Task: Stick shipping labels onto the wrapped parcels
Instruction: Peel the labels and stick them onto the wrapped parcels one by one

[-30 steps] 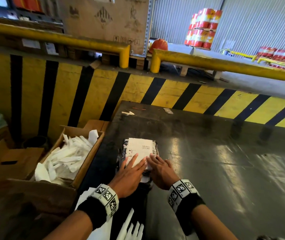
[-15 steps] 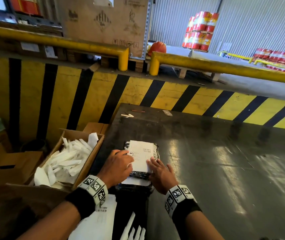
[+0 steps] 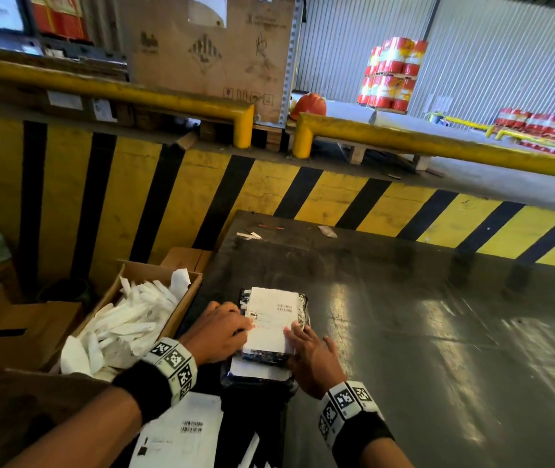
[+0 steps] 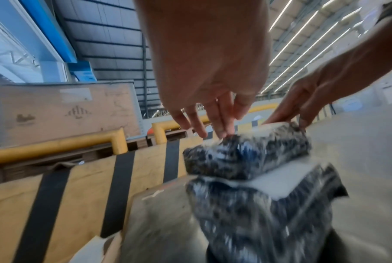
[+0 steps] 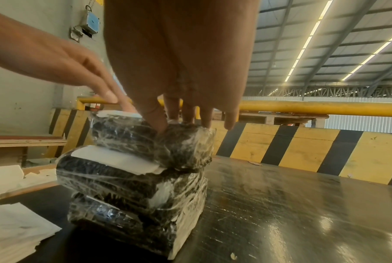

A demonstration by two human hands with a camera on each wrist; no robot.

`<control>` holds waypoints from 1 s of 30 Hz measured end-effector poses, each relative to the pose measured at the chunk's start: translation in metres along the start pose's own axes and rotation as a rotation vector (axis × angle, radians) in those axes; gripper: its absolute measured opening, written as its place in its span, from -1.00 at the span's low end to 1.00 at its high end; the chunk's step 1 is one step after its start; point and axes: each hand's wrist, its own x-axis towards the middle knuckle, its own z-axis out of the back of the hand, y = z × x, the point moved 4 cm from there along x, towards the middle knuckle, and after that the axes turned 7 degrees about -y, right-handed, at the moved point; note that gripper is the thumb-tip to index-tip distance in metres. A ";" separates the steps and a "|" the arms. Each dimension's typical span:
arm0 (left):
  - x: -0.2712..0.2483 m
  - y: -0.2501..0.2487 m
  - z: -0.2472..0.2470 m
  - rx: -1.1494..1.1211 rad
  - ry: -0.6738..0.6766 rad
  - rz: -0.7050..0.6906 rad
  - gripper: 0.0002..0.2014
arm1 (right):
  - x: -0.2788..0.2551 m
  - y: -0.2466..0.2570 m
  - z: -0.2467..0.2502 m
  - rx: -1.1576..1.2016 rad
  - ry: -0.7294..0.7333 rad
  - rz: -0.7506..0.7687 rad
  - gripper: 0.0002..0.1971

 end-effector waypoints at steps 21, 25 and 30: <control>0.065 0.003 -0.009 0.037 0.030 -0.025 -0.56 | 0.002 -0.004 0.000 0.016 0.003 0.046 -0.39; 0.065 0.010 -0.024 0.045 0.097 0.067 -0.50 | 0.000 -0.006 0.001 0.031 0.008 0.073 -0.36; 0.026 0.029 -0.035 -0.137 0.006 0.287 -0.50 | 0.000 -0.010 -0.001 0.147 -0.057 0.083 -0.35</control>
